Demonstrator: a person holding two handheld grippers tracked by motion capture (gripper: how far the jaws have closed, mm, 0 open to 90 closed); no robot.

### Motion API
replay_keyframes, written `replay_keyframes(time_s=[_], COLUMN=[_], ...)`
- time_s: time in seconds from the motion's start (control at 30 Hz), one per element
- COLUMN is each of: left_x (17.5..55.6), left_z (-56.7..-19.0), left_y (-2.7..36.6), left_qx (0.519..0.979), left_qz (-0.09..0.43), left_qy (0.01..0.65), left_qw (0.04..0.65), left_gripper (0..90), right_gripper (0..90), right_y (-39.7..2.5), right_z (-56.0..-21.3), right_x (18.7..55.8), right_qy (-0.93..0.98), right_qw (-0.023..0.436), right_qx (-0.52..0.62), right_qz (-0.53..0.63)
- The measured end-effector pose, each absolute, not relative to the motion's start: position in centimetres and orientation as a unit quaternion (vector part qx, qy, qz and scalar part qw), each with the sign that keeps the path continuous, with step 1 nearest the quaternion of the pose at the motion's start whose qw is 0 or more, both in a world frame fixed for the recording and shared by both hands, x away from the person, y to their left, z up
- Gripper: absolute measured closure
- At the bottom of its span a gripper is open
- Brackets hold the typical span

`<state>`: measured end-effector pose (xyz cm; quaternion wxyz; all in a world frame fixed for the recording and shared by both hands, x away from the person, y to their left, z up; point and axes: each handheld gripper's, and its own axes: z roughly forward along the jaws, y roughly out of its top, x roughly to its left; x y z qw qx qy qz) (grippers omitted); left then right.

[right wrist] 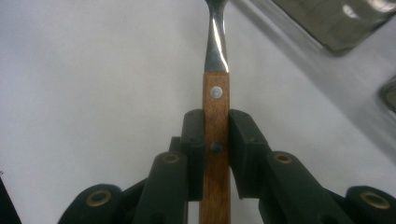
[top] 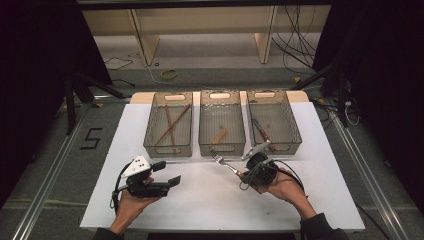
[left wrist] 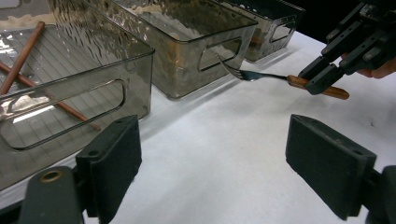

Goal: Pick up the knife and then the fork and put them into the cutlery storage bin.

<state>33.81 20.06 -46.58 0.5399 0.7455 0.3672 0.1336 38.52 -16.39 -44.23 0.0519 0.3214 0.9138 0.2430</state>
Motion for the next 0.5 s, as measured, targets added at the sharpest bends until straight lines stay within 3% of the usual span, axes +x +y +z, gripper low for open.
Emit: replay_keyframes(time_s=[0.5], left_x=[33.8], left_z=[-46.6], left_y=[20.1], left_qx=[0.743], left_qz=[0.137], left_qy=[0.366], left_qw=[0.544], left_gripper=[16.8], right_gripper=[77.6], right_y=[-17.8], right_z=[-42.6], right_x=[38.8], right_qy=[0.901], right_qw=[0.056], right_qx=[0.329], right_qz=[0.275])
